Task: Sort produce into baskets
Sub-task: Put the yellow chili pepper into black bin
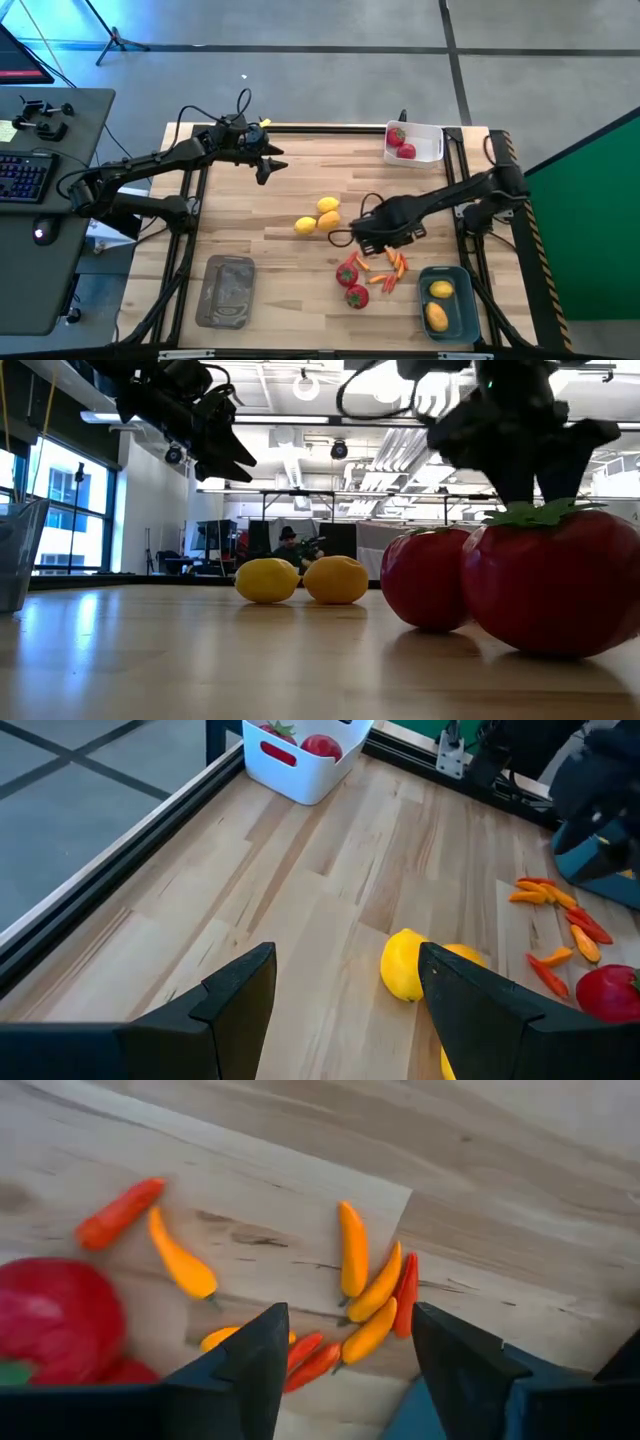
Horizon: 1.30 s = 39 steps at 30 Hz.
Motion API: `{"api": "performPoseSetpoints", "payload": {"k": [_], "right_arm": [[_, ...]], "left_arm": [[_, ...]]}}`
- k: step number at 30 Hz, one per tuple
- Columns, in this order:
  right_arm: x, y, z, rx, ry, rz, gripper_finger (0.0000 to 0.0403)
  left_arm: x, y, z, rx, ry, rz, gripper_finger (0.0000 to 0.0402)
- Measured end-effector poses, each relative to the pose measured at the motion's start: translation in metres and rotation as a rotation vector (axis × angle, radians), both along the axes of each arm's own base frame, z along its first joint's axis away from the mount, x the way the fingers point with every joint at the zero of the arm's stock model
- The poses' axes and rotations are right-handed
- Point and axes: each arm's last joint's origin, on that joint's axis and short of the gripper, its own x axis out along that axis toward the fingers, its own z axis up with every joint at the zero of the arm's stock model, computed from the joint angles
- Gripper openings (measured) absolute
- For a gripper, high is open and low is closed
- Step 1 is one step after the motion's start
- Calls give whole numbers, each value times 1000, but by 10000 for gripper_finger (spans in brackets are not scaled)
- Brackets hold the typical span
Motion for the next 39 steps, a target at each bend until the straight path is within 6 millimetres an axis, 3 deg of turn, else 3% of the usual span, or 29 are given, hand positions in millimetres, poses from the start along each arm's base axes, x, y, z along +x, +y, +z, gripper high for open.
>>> {"api": "performPoseSetpoints", "payload": {"k": [10, 16, 21, 29, 33, 39], "right_arm": [[12, 2, -36, 21, 127, 28, 184], [13, 3, -41, 23, 154, -51, 186], [14, 3, -41, -3, 141, -53, 186], [8, 2, -75, 36, 44, -34, 178], [7, 2, -77, 41, 32, -9, 132], [9, 2, -77, 55, -14, 59, 13]], "left_arm": [[0, 0, -1, -2, 6, 1, 232], [-1, 0, -1, 5, 16, -6, 232], [-1, 0, -1, 8, 19, -9, 232], [-1, -1, -2, 4, 30, -11, 232], [-3, -1, -5, 14, 62, -25, 229], [-12, -2, 5, 47, 31, -7, 187]]}}
